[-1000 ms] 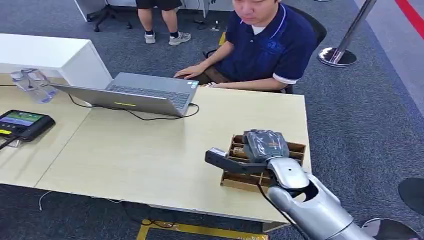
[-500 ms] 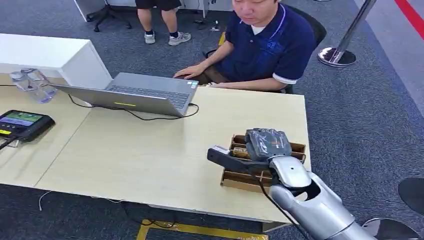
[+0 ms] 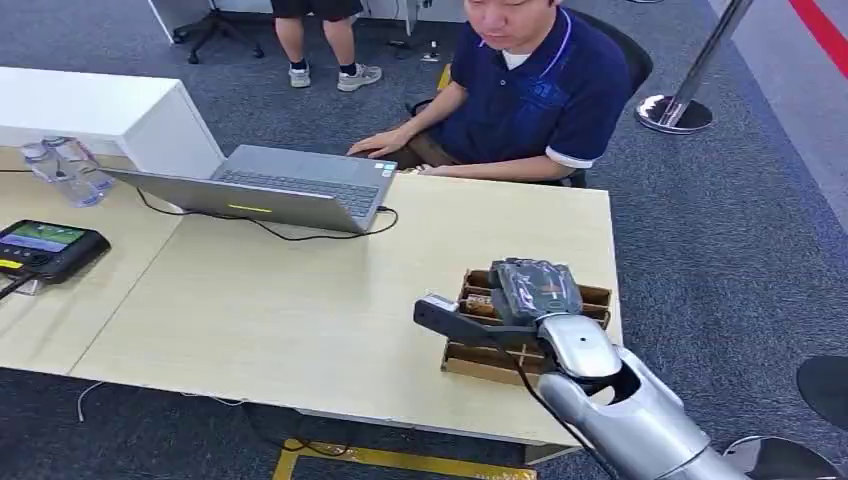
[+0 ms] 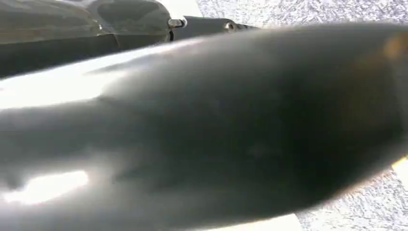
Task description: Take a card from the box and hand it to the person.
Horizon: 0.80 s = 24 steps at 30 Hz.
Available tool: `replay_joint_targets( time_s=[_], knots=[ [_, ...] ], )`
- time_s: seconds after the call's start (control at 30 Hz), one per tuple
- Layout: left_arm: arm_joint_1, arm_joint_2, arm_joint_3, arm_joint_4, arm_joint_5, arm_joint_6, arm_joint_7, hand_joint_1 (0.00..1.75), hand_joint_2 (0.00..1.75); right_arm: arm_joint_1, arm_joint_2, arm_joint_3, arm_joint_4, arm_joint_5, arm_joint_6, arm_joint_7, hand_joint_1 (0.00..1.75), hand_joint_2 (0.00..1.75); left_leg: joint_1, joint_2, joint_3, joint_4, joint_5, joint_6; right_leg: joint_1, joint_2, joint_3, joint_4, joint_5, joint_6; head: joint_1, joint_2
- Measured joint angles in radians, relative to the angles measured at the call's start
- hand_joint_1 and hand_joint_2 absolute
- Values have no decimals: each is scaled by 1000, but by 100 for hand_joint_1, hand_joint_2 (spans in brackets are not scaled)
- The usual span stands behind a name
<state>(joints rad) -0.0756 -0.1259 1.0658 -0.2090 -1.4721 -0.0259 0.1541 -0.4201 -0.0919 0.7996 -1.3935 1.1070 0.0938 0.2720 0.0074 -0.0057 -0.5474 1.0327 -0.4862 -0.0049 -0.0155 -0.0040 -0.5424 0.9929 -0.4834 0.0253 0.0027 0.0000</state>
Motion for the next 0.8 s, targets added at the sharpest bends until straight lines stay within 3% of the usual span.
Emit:
replay_joint_targets(
  time_s=[0.53,0.63,0.8],
  knots=[
    [0,0,-6,0,-1,-1,5,0,0,9,-1,1,-49,-13,22,-29,122,175,0,0,0,0,0,0,0,0,0,0,0,0,0,0],
    [0,0,-6,0,0,-1,6,0,0,9,-1,2,-50,-18,24,-34,103,175,0,0,0,0,0,0,0,0,0,0,0,0,0,0],
    [0,0,-6,0,-1,-1,7,0,0,8,-1,2,-50,-31,40,-50,93,175,0,0,0,0,0,0,0,0,0,0,0,0,0,0]
  ],
)
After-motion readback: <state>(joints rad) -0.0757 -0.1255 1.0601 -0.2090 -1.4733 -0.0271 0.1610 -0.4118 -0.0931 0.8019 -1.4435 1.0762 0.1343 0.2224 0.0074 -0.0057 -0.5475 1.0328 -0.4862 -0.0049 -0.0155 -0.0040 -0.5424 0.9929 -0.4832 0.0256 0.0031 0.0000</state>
